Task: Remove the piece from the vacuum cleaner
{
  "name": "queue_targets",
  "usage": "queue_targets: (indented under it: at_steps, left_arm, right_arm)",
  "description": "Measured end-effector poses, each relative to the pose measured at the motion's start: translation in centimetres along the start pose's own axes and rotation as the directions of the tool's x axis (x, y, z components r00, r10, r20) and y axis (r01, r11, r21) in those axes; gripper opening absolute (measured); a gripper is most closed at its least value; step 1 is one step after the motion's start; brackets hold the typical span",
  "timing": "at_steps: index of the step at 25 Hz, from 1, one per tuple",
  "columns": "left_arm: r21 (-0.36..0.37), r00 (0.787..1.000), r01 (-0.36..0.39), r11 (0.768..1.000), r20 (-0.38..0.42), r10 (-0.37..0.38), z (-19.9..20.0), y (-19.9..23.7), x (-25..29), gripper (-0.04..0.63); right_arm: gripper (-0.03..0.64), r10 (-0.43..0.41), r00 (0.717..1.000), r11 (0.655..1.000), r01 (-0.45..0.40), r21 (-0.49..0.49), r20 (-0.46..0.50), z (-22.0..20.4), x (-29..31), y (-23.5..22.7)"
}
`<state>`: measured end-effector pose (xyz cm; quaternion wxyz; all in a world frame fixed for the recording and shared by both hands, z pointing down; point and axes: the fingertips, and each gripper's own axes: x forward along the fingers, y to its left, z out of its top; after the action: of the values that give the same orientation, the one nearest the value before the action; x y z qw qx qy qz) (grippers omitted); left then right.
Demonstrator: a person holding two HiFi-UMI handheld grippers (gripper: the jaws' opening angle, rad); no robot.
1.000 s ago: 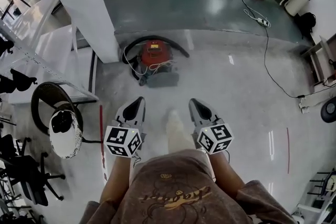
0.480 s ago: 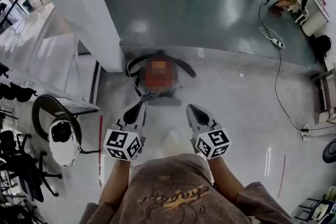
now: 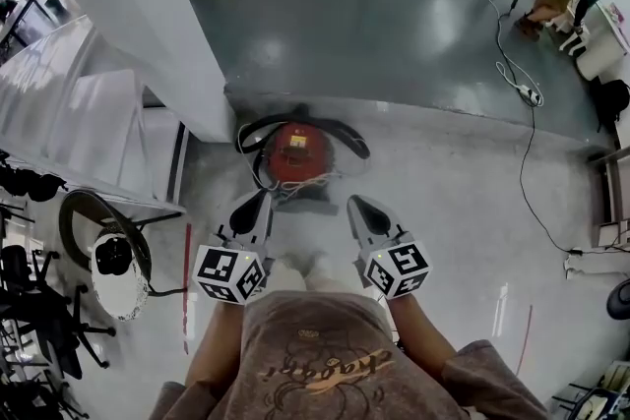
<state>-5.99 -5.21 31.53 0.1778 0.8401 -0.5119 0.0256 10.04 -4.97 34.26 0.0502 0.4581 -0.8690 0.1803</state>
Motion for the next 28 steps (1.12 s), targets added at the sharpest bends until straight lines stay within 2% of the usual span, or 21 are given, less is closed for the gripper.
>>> queue_targets:
  at_steps: [7, 12, 18, 19, 21, 23, 26, 28]
  left_arm:
    - [0.007, 0.999, 0.028, 1.000, 0.023, -0.028, 1.5, 1.7, 0.9, 0.002]
    - [0.004, 0.997, 0.075, 0.997, 0.032, -0.075, 2.2, 2.2, 1.3, 0.003]
    - [0.009, 0.995, 0.094, 0.995, 0.042, -0.095, 2.6, 3.0, 1.5, 0.005]
    - [0.010, 0.994, 0.096, 0.995, 0.045, -0.096, 2.7, 3.0, 1.5, 0.015]
    - [0.006, 0.993, 0.104, 0.995, 0.052, -0.104, 2.9, 3.2, 1.6, 0.093]
    - [0.001, 0.991, 0.117, 0.993, 0.057, -0.117, 3.0, 3.3, 1.5, 0.131]
    - [-0.007, 0.989, 0.142, 0.990, 0.053, -0.141, 3.0, 3.6, 1.5, 0.232]
    - [-0.015, 0.986, 0.160, 0.987, 0.048, -0.159, 2.9, 3.7, 1.4, 0.279]
  right_arm:
    - [0.000, -0.036, 0.999, 0.999, 0.037, -0.010, 0.038, 1.7, 1.4, -0.1]
    - [0.001, -0.070, 0.994, 0.998, 0.070, 0.004, 0.087, 3.1, 1.9, -0.3]
    - [0.012, -0.062, 0.993, 0.998, 0.063, -0.007, 0.105, 3.7, 2.5, 0.2]
    - [0.032, -0.059, 0.993, 0.998, 0.060, -0.006, 0.107, 3.8, 2.5, 0.2]
    - [0.065, -0.055, 0.992, 0.998, 0.056, -0.004, 0.110, 3.8, 2.5, 0.2]
    - [0.102, -0.049, 0.992, 0.999, 0.050, -0.002, 0.113, 3.8, 2.6, 0.4]
    - [0.197, -0.031, 0.993, 1.000, 0.031, 0.002, 0.114, 3.8, 2.9, 0.9]
    - [0.229, -0.032, 0.993, 0.999, 0.033, 0.001, 0.116, 3.9, 3.0, 1.2]
